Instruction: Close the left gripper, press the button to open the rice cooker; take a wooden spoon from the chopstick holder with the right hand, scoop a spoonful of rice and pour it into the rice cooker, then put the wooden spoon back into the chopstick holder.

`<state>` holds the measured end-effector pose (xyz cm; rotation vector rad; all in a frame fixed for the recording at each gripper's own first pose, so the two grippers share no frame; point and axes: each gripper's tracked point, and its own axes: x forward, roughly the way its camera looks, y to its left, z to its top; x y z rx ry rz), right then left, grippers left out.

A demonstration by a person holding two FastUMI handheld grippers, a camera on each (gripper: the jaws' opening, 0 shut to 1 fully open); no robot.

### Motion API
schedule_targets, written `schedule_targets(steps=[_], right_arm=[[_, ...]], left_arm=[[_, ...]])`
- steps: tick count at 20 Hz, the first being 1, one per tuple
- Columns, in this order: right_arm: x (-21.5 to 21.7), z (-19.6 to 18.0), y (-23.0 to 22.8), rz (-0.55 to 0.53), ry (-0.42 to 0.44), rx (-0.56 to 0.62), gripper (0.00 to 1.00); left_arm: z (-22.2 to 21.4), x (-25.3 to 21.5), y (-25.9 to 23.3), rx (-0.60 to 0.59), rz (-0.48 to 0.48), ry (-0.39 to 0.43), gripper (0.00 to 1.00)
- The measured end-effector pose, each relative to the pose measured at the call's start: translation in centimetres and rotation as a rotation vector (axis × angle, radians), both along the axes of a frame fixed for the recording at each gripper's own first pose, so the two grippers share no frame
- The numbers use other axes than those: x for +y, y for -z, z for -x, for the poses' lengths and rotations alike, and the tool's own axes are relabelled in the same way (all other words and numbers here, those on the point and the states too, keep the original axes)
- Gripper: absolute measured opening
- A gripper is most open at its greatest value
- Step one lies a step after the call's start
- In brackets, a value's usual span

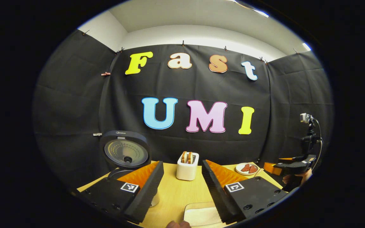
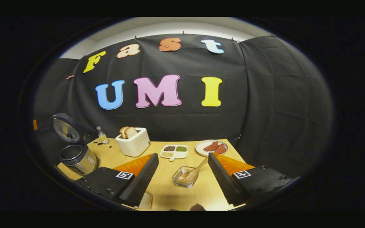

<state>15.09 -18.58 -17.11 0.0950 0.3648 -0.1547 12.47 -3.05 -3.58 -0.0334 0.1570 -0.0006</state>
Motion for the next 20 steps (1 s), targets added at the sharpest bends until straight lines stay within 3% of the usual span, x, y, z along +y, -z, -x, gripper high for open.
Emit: schedule_targets(steps=[8,15,16,17,18,19,20], right_arm=[[-5.9,-5.6,11.2,-0.154,0.136,0.147,0.99],[-8.0,-8.6,17.6,-0.329,0.236,0.228,0.98],[-8.3,-8.9,18.0,-0.347,0.248,0.227,0.96],[-8.6,-9.3,18.6,-0.357,0.255,0.230,0.87],[-8.8,-9.5,19.1,-0.367,0.264,0.240,0.90],[-9.1,-9.4,19.4,-0.375,0.280,0.252,0.88],[-9.3,-9.6,19.8,-0.390,0.288,0.256,0.71]], left_arm=[[0.5,0.1,0.3,0.014,-0.015,-0.020,0.92],[0.6,0.0,1.3,0.061,-0.053,-0.028,0.93],[0.6,0.0,1.3,0.065,-0.053,-0.029,0.93],[0.6,0.0,1.2,0.066,-0.052,-0.029,0.93],[0.7,0.0,1.2,0.071,-0.055,-0.030,0.93],[0.7,0.0,1.4,0.072,-0.059,-0.028,0.93],[0.7,-0.1,1.4,0.074,-0.062,-0.027,0.93]])
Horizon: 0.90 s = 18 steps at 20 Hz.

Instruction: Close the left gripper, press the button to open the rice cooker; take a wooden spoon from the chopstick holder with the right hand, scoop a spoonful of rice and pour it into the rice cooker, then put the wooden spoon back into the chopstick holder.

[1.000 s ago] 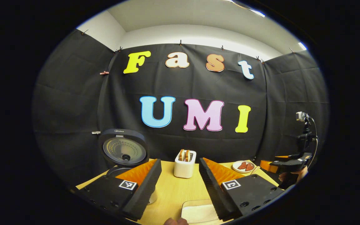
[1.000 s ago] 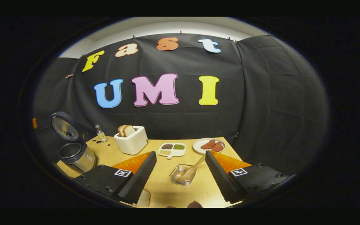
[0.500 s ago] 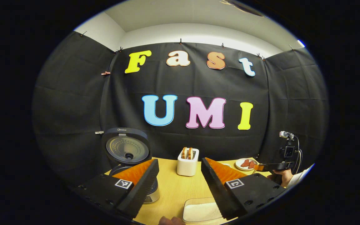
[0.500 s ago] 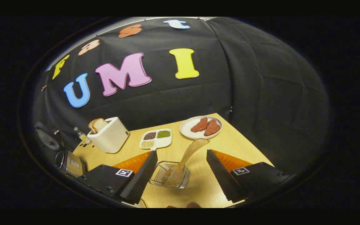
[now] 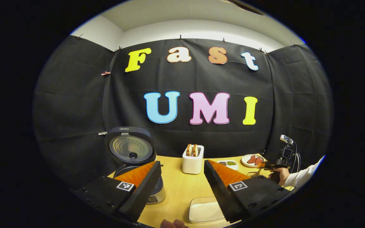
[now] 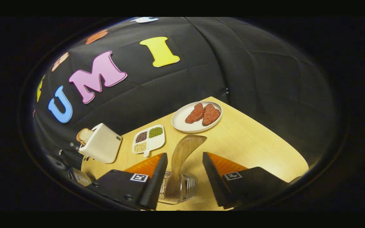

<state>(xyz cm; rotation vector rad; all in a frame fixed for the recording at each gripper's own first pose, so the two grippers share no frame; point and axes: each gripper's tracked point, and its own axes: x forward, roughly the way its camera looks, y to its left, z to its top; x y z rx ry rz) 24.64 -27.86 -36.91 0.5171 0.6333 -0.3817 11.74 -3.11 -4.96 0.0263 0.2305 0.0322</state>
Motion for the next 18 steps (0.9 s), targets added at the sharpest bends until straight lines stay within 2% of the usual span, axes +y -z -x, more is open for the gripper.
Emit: schedule_targets(steps=[1,2,3,4,5,7,8,9,10,13,15,16,18], right_arm=[[0.2,-0.1,0.1,-0.022,0.005,0.002,0.68],[0.4,-0.3,0.2,-0.042,0.005,-0.002,0.56],[0.7,-0.6,0.2,-0.059,0.007,-0.005,0.52],[0.9,-1.0,0.2,-0.070,0.011,-0.006,0.32],[1.5,-1.1,0.2,-0.092,0.003,-0.012,0.22],[1.9,-1.3,-0.2,-0.120,0.004,-0.015,0.18],[1.8,-1.4,-0.2,-0.120,0.003,-0.022,0.09],[1.8,-1.1,-0.6,-0.117,-0.002,-0.022,0.14],[1.9,-1.2,-1.2,-0.117,-0.008,-0.024,0.11],[1.6,-1.0,-4.4,-0.100,-0.015,-0.072,0.11],[1.9,-1.0,-7.2,-0.082,-0.040,-0.109,0.15],[2.5,-0.9,-8.8,-0.081,-0.060,-0.129,0.06],[4.6,-0.3,-12.9,-0.077,-0.120,-0.176,0.06]], left_arm=[[0.1,0.1,0.0,0.001,-0.003,0.000,0.93],[0.1,0.2,-0.1,0.002,-0.003,-0.001,0.93],[0.2,0.2,0.1,0.005,-0.002,-0.004,0.93],[0.2,0.4,0.2,0.008,-0.001,-0.007,0.93],[0.3,0.5,0.2,0.013,0.001,-0.010,0.93],[0.5,0.6,0.2,0.013,0.000,-0.011,0.93],[0.6,0.7,0.1,0.011,-0.004,-0.010,0.93],[0.8,0.8,0.0,0.009,-0.008,-0.010,0.93],[1.0,1.0,-0.2,0.002,-0.011,-0.011,0.93],[1.6,1.4,-0.4,-0.008,-0.007,-0.016,0.93],[1.9,1.9,-0.4,-0.012,0.009,-0.022,0.93],[2.0,2.0,-0.5,-0.013,0.018,-0.024,0.93],[2.2,2.6,-0.5,-0.024,0.038,-0.031,0.93]])
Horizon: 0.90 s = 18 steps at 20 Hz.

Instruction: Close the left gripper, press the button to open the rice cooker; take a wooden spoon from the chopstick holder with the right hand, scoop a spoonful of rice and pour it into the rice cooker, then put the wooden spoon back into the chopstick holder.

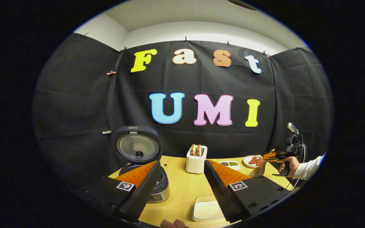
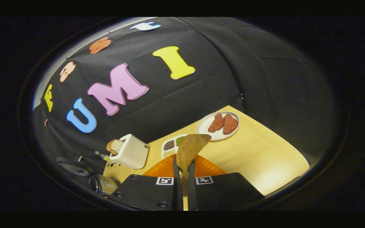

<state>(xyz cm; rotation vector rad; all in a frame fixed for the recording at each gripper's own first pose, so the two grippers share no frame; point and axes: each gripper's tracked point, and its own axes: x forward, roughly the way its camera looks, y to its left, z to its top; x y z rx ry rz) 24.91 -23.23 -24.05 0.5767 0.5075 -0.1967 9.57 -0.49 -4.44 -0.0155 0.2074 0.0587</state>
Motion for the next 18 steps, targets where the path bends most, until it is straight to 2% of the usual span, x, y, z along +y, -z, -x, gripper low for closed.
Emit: schedule_targets(steps=[4,5,6,8,10,11,12,15,16,18], right_arm=[[8.3,3.2,-5.4,-0.023,-0.173,-0.051,0.11],[10.4,4.5,-6.5,-0.029,-0.216,-0.058,0.05],[12.3,5.5,-7.1,-0.034,-0.246,-0.060,0.14],[15.5,7.2,-7.3,-0.022,-0.309,-0.051,0.06],[18.2,8.9,-6.4,0.016,-0.362,-0.026,0.05],[19.6,9.9,-5.7,0.037,-0.382,-0.011,0.15],[20.8,10.6,-4.7,0.063,-0.407,0.001,0.11],[23.4,12.4,-0.6,0.186,-0.470,0.051,0.10],[24.1,12.9,0.9,0.230,-0.484,0.068,0.15],[25.2,13.4,3.3,0.300,-0.504,0.093,0.11]], left_arm=[[0.5,1.2,-0.2,-0.018,0.048,-0.010,0.93],[0.7,1.4,-0.1,-0.020,0.058,-0.007,0.93],[0.8,1.6,0.0,-0.022,0.069,-0.004,0.94],[1.1,2.2,-0.4,-0.037,0.088,0.002,0.95],[1.4,2.7,-0.3,-0.042,0.104,0.009,0.95],[1.5,3.0,-0.3,-0.043,0.110,0.013,0.95],[1.7,3.4,-0.3,-0.045,0.112,0.015,0.95],[2.4,4.5,0.0,-0.038,0.126,0.025,0.95],[2.6,4.7,0.2,-0.034,0.132,0.027,0.95],[2.8,5.2,0.2,-0.035,0.143,0.033,0.95]])
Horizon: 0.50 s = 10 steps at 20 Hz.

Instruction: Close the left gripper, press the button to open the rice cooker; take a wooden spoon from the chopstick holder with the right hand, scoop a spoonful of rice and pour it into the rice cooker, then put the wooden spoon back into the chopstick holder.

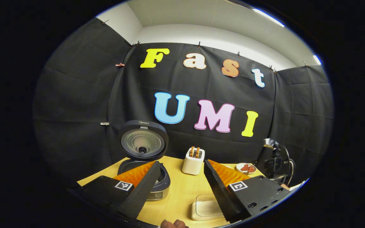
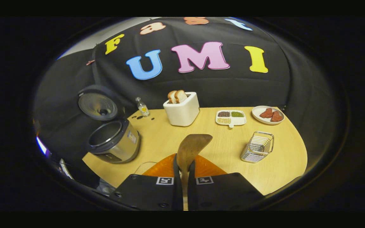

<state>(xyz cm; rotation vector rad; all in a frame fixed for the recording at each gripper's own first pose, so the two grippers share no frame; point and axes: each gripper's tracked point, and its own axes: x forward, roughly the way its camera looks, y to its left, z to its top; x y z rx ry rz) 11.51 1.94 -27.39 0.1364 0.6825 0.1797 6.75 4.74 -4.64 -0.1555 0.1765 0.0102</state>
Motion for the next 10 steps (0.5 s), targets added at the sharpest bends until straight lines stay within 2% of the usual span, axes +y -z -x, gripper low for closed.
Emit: schedule_targets(steps=[4,5,6,8,9,10], right_arm=[[1.4,0.1,3.8,0.088,-0.015,0.025,0.11],[1.5,0.3,4.8,0.097,-0.008,0.039,0.06],[1.8,0.2,5.5,0.099,-0.004,0.057,0.11],[2.6,0.0,5.6,0.092,0.010,0.059,0.11],[3.0,0.0,5.8,0.078,0.013,0.069,0.06],[3.4,0.0,6.1,0.050,0.022,0.088,0.11]], left_arm=[[0.5,0.7,-0.5,-0.010,0.002,0.008,0.95],[0.6,0.9,-0.4,-0.011,-0.001,0.008,0.95],[0.8,1.1,-0.4,-0.009,-0.001,0.008,0.95],[1.0,1.6,-0.2,-0.004,0.002,0.002,0.95],[1.1,1.8,-0.1,-0.003,0.007,-0.002,0.95],[1.1,1.9,0.0,-0.001,0.012,-0.005,0.95]])
